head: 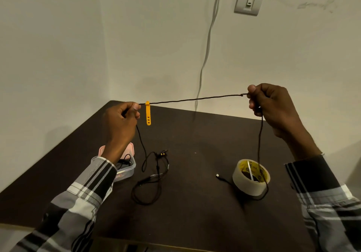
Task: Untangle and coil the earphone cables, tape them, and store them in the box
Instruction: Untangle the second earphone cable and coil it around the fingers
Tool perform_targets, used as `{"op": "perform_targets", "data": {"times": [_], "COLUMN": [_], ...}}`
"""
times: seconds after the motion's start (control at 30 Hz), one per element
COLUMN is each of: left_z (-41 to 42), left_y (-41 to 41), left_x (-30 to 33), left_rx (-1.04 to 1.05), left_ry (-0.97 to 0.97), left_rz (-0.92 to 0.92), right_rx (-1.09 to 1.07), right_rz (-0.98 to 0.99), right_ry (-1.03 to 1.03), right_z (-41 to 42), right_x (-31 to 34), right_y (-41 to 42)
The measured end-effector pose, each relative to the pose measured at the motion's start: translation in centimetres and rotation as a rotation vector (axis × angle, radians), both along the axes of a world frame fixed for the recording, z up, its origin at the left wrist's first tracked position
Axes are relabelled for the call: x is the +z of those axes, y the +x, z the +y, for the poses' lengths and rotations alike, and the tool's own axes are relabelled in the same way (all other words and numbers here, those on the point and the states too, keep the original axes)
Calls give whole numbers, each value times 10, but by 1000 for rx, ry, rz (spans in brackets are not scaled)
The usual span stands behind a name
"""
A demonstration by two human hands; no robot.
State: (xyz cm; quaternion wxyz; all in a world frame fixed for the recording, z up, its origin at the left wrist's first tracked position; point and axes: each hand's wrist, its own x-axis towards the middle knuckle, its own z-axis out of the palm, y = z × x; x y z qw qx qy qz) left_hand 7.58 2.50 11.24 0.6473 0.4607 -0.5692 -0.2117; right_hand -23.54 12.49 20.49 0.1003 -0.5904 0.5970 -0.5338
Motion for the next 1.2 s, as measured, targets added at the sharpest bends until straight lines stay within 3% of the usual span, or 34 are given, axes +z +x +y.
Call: {"op": "perform_targets", "data": {"times": [0.3,0.47,0.57,0.67,0.93,1.2], "left_z": [4,0,-3,-3,-6,-3], "left_y": [9,14,17,18,17,16], "left_x": [-3,-1,0,1,-2,-3], "left_rx": [80,95,112,124,115,93], "left_ry": [21,21,18,-3,10,-16], "left_rz": [-47,17,68,70,125,117], "right_rx": [1,163,53,-113,-284,-296], "right_rz": [-267,306,586,690,508,164], "right_ry": [-99,183,248,229,-143,-388], "right_z": [8,18,12,7,-2,-16], "right_x": [10,9,2,-7,-10,17], "right_y": [8,5,-2,-4,-7,-6]}}
